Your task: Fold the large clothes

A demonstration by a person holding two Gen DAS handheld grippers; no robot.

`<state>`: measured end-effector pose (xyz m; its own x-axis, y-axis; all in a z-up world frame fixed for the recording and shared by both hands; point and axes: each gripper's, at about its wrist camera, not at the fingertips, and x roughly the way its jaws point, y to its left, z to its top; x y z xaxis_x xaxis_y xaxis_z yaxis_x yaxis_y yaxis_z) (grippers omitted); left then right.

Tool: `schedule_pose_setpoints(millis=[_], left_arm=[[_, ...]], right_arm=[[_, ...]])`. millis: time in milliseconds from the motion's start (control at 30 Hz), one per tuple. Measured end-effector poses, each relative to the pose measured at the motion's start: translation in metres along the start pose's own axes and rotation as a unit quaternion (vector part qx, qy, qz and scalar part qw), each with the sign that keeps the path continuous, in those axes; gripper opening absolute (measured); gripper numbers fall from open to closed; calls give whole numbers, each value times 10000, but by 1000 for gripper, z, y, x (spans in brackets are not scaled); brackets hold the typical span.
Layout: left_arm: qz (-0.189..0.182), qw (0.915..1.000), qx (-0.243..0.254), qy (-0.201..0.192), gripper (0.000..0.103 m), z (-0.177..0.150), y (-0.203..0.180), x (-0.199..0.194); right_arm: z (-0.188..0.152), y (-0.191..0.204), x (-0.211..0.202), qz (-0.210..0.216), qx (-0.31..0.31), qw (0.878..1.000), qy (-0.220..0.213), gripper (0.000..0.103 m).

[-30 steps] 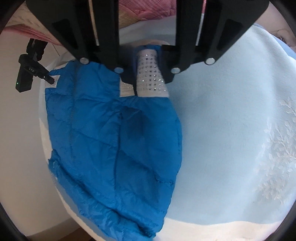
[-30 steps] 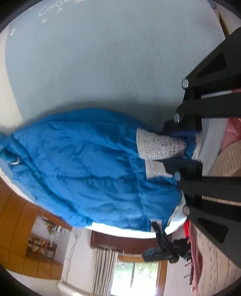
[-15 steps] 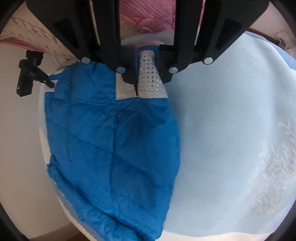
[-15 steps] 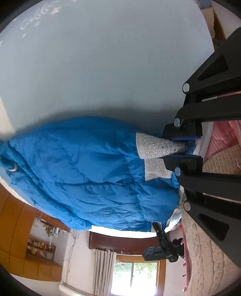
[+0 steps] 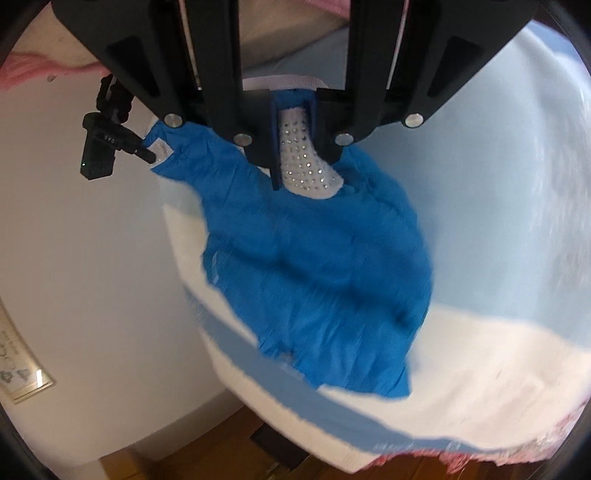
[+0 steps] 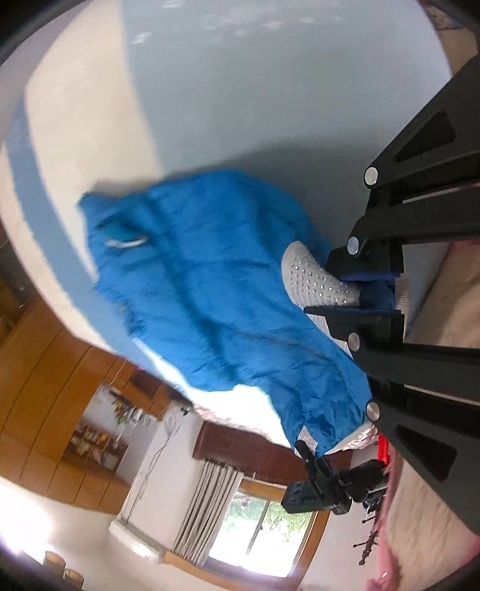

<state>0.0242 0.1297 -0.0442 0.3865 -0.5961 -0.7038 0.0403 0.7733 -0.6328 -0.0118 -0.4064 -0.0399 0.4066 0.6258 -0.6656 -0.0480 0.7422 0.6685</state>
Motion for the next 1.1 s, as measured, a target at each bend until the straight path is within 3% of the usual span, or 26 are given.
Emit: schedule_pose_setpoints(millis=[300, 633, 767, 933, 1100], left_arm=[[-61, 9990, 243, -379, 10, 103, -17, 31], [69, 9990, 226, -372, 11, 209, -12, 92], [331, 9990, 79, -278, 11, 251, 3, 131], [668, 9973, -309, 0, 11, 280, 37, 176], [862, 9946, -505, 284, 11, 291, 61, 212]], right_arm=[[109, 10, 14, 131, -204, 9997, -103, 10], [219, -17, 76, 185, 173, 9995, 171, 10], [260, -33, 106, 70, 329, 9991, 268, 10], [289, -61, 149, -62, 682, 9965, 487, 10], [298, -77, 179, -198, 903, 9937, 636, 11]])
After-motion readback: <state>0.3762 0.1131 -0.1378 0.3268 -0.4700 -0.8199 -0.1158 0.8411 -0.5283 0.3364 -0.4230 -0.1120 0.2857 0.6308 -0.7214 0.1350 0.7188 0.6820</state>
